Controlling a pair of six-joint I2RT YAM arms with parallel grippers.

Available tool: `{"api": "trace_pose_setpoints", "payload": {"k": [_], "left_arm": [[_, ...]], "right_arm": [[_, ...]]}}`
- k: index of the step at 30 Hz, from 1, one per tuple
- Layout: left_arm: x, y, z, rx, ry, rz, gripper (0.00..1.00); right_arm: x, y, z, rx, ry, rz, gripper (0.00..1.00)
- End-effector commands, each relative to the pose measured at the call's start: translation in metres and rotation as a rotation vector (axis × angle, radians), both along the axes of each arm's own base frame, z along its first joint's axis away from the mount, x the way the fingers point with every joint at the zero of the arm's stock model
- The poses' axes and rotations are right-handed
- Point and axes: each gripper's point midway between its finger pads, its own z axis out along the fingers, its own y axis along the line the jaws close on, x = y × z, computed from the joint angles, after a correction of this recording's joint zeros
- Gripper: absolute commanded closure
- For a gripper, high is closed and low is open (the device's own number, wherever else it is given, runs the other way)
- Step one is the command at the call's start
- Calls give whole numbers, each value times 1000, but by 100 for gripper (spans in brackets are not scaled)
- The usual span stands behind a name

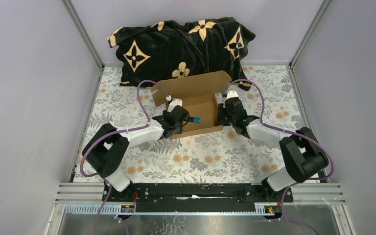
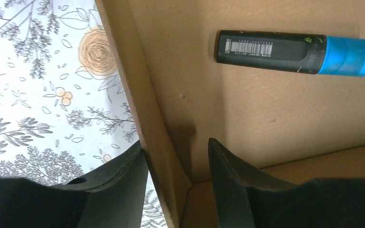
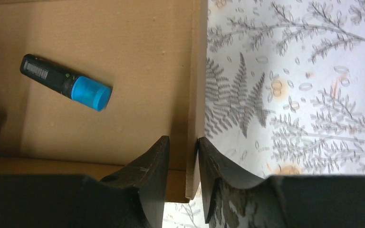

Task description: Fold the paper box

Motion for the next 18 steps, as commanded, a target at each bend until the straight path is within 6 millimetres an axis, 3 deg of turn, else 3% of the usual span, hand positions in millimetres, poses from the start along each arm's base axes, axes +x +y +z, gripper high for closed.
{"api": "trace_pose_setpoints", "payload": {"k": [1, 6, 10, 18], "left_arm": [[0, -29, 7, -75, -34, -34, 45], [-15, -46, 9, -90, -32, -66, 45], [-18, -34, 11, -69, -38, -7, 39], [-10, -33, 42, -82, -76, -9, 32]], "right_arm": [[-14, -5, 22, 40, -49, -43, 64], [-39, -17, 28, 63, -48, -69, 64], [-46, -27, 38, 48, -57, -88, 60], [-56, -38, 70, 33, -60, -107, 46]]}}
